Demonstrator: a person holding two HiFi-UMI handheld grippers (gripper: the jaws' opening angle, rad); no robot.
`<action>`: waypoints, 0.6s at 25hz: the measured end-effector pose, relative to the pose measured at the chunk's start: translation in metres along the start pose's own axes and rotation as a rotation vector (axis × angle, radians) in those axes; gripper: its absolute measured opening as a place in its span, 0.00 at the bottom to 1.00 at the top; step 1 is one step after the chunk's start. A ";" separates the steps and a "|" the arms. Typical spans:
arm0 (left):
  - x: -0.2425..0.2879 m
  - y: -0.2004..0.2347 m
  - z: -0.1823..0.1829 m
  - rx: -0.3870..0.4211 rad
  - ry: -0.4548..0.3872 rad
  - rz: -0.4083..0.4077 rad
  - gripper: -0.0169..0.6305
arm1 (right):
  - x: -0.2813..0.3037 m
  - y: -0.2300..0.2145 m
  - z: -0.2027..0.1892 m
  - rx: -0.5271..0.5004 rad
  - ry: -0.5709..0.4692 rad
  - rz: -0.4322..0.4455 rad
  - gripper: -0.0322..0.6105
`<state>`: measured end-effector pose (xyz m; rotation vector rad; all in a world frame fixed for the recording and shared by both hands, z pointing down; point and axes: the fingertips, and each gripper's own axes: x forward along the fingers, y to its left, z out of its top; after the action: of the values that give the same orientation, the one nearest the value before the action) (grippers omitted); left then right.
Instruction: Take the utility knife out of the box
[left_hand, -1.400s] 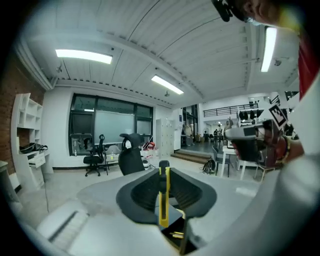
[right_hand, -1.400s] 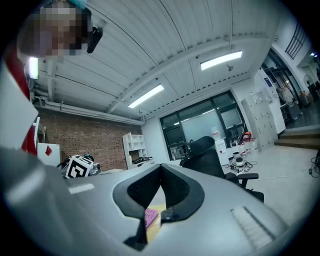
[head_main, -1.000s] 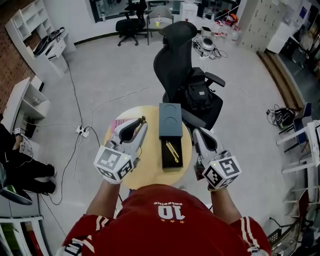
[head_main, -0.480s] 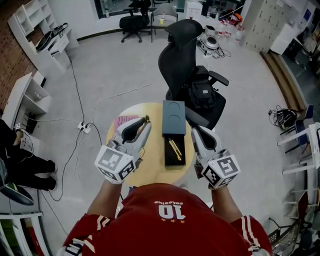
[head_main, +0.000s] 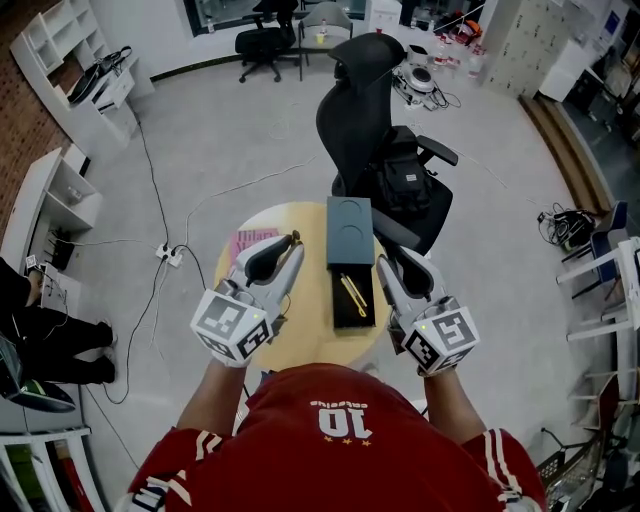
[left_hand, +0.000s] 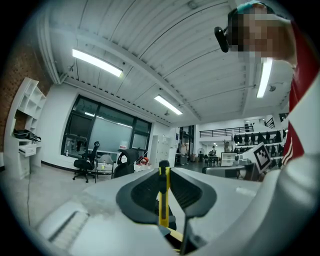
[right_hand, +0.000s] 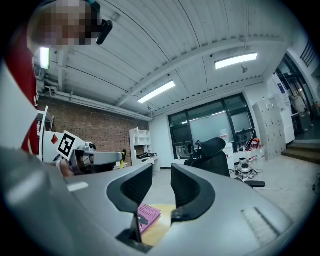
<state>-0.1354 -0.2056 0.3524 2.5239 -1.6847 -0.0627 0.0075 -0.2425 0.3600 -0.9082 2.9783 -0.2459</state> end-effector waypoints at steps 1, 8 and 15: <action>0.000 0.000 -0.001 -0.006 0.000 -0.004 0.14 | 0.000 -0.001 -0.002 0.001 0.000 -0.007 0.21; -0.003 0.003 -0.002 -0.005 0.001 -0.032 0.14 | 0.014 -0.015 -0.038 0.015 0.042 -0.080 0.21; -0.004 0.012 -0.010 0.005 0.024 -0.067 0.14 | 0.036 -0.033 -0.103 0.017 0.136 -0.150 0.23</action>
<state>-0.1469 -0.2063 0.3634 2.5734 -1.5940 -0.0343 -0.0103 -0.2746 0.4679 -1.1602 3.0265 -0.3488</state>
